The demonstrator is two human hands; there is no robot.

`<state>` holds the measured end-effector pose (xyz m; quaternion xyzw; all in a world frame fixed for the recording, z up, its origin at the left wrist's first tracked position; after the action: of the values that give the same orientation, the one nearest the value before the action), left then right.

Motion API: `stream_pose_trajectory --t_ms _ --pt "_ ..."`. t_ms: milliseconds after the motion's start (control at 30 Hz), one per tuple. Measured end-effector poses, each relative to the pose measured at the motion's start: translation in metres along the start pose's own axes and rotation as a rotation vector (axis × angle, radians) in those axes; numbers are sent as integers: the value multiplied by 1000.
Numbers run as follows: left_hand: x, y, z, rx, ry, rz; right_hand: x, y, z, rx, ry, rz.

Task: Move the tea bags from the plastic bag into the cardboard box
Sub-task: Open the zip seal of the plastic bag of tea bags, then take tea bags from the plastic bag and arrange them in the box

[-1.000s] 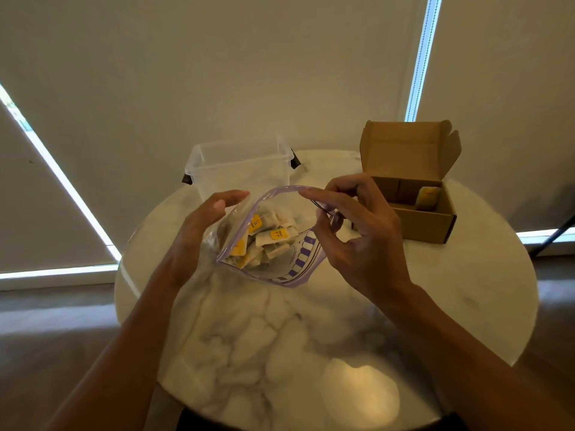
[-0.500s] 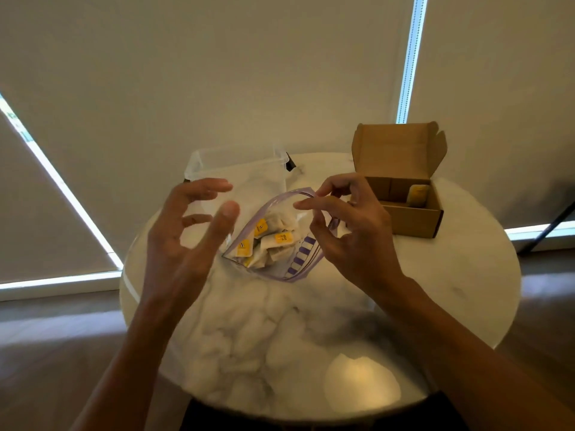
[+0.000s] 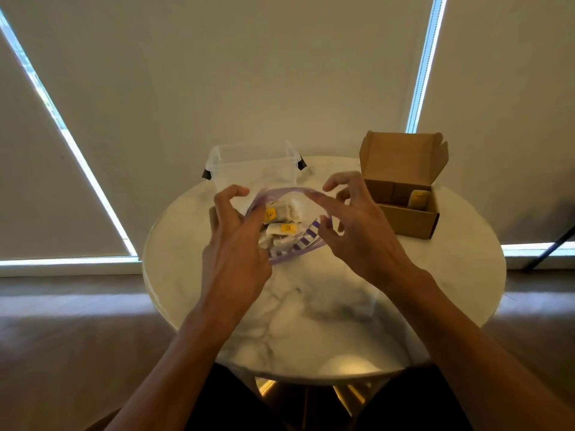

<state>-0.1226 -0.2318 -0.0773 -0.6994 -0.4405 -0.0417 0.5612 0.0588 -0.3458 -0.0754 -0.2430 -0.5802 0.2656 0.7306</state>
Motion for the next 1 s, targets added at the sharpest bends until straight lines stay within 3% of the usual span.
stream_pose_trajectory --t_ms 133,267,367,433,500,600,767,867,1000 --pt "4 -5 0 -59 65 42 1 -11 6 -98 7 25" --pt "-9 -22 2 -401 174 138 -16 -9 2 -76 74 111" --pt "-8 -49 9 -695 212 104 -19 -15 9 0 134 101" --pt "6 -42 38 -580 206 108 -16 -18 14 18 205 119" --pt "21 -16 71 -360 135 279 -13 -17 19 -2 263 170" --pt "37 24 98 -257 182 531 -14 -12 25 -15 236 226" --pt "90 53 96 -238 335 704 -18 -3 25 36 212 294" --pt "112 60 96 -96 360 852 -14 0 19 49 234 304" --pt "124 57 97 173 419 881 -16 3 8 42 252 284"
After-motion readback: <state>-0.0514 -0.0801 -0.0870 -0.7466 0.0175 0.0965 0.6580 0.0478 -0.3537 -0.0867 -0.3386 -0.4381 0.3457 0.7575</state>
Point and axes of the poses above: each hand's wrist, its own x-axis towards the middle knuckle, its own y-axis out of the palm, z = x × y, the point moved 2 cm from there along x, towards the middle knuckle, and after that the axes turned 2 degrees about z, right-handed, at the moved point
